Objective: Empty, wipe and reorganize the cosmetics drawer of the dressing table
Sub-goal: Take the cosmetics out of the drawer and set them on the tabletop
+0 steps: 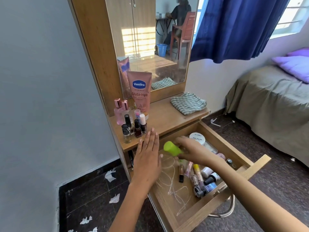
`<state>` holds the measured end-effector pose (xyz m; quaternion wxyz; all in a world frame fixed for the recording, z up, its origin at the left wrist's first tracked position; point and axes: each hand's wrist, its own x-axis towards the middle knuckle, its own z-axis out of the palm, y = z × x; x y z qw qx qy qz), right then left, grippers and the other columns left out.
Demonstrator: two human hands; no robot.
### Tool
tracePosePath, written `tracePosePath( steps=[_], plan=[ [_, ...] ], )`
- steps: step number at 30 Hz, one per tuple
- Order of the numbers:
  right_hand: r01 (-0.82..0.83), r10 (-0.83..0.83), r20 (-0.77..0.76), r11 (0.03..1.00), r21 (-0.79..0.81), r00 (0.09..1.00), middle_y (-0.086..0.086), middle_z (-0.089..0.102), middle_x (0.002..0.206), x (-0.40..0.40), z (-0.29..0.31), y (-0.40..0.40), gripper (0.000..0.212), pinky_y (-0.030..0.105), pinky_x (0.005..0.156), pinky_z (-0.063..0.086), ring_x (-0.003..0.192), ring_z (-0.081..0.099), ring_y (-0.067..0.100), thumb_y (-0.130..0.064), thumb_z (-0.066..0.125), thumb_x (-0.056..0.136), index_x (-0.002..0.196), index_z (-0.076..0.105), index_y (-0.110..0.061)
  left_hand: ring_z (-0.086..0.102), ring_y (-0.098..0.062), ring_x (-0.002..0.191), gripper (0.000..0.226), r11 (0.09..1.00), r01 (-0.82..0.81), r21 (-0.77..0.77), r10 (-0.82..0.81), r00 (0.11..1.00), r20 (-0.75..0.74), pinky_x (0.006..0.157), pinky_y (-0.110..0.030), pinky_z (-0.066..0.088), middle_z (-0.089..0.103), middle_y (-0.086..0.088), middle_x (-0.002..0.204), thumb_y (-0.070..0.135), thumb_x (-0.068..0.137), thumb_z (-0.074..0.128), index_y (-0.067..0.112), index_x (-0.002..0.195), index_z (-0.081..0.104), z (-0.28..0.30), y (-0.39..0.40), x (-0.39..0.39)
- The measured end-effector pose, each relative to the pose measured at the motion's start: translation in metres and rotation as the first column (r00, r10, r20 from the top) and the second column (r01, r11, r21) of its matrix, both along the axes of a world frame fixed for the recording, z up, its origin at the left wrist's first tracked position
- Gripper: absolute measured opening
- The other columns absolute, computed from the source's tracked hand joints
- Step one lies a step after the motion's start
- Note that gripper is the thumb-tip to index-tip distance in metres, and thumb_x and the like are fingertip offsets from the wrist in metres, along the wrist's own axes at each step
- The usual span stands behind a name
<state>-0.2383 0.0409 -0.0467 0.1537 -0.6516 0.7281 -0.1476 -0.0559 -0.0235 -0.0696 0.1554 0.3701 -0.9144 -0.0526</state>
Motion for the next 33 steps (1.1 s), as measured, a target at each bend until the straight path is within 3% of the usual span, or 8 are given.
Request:
tracePosePath(
  steps=[3,8,12,15,23,25,30,33],
  plan=[
    [0.093,-0.045,0.297,0.985,-0.148,0.954,0.009,0.065,0.104,0.000,0.028,0.009,0.044,0.038,0.086,0.052,0.096,0.062,0.023,-0.015,0.082,0.073,0.112,0.062,-0.009,-0.032,-0.013,0.139,0.075,1.000,-0.008,-0.005,0.008,1.000,0.010,0.115,-0.033,-0.017,-0.031,0.000,0.154,0.036,0.100,0.034,0.016,0.148,-0.020,0.001,0.000,-0.001],
    [0.286,-0.043,0.575,0.896,-0.340,0.817,0.002,0.069,0.106,0.011,0.055,-0.017,0.037,0.037,0.089,0.055,0.101,0.066,0.019,-0.012,0.081,0.074,0.106,0.064,-0.017,-0.033,-0.014,0.138,0.077,1.000,-0.002,-0.019,0.003,0.999,0.037,0.114,-0.033,-0.019,-0.034,-0.002,0.152,0.041,0.099,0.032,0.014,0.147,-0.022,0.001,0.002,0.002],
    [0.373,-0.091,0.578,0.841,-0.392,0.811,0.003,0.067,0.109,0.026,0.048,-0.054,0.041,0.034,0.095,0.050,0.104,0.063,0.019,-0.011,0.079,0.076,0.114,0.063,-0.007,-0.034,-0.015,0.138,0.079,1.000,-0.006,-0.027,0.008,0.999,0.051,0.112,-0.033,-0.022,-0.034,-0.002,0.152,0.042,0.099,0.033,0.013,0.147,-0.023,0.001,0.002,0.002],
    [0.398,-0.101,0.587,0.824,-0.403,0.803,0.009,0.067,0.112,0.036,0.040,-0.073,0.041,0.021,0.090,0.047,0.106,0.063,0.022,-0.008,0.078,0.077,0.114,0.062,-0.002,-0.037,-0.016,0.136,0.083,0.999,-0.015,-0.030,0.017,0.998,0.066,0.108,-0.032,-0.026,-0.036,-0.002,0.151,0.044,0.098,0.036,0.013,0.146,-0.024,0.001,0.002,0.001],
    [0.415,-0.114,0.645,0.846,-0.335,0.755,0.009,0.062,0.122,0.049,0.034,-0.080,0.045,0.029,0.099,0.048,0.113,0.059,0.017,0.002,0.068,0.083,0.126,0.055,-0.001,-0.036,-0.017,0.136,0.086,0.999,-0.016,-0.033,0.019,0.996,0.093,0.110,-0.033,-0.025,-0.039,-0.003,0.149,0.048,0.097,0.037,0.013,0.145,-0.026,0.001,0.002,0.000],
    [0.448,-0.140,0.632,0.818,-0.360,0.762,0.006,0.064,0.115,0.039,0.034,-0.066,0.043,0.023,0.093,0.051,0.106,0.062,0.014,0.009,0.063,0.083,0.123,0.056,-0.004,-0.037,-0.016,0.136,0.087,1.000,-0.020,-0.020,0.021,0.997,0.075,0.111,-0.033,-0.023,-0.040,-0.001,0.149,0.048,0.097,0.037,0.015,0.145,-0.027,0.000,0.002,0.000],
    [0.462,-0.250,0.468,0.780,-0.422,0.848,-0.004,0.073,0.087,-0.008,0.026,-0.010,0.017,0.009,0.076,0.051,0.082,0.068,0.003,-0.003,0.071,0.081,0.095,0.072,-0.013,-0.040,-0.012,0.134,0.089,1.000,-0.012,0.003,0.012,0.998,0.059,0.111,-0.033,-0.023,-0.044,0.001,0.146,0.049,0.096,0.038,0.016,0.144,-0.029,-0.004,0.002,0.000],
    [0.501,-0.430,0.262,0.788,-0.358,0.864,0.000,0.073,0.089,-0.037,0.012,0.011,0.015,0.018,0.077,0.051,0.085,0.069,0.013,-0.003,0.072,0.080,0.092,0.073,-0.012,-0.040,-0.011,0.135,0.090,1.000,-0.008,-0.004,0.008,0.999,0.046,0.111,-0.033,-0.023,-0.044,0.001,0.146,0.048,0.096,0.039,0.016,0.144,-0.029,-0.005,0.001,0.000]
  ],
)
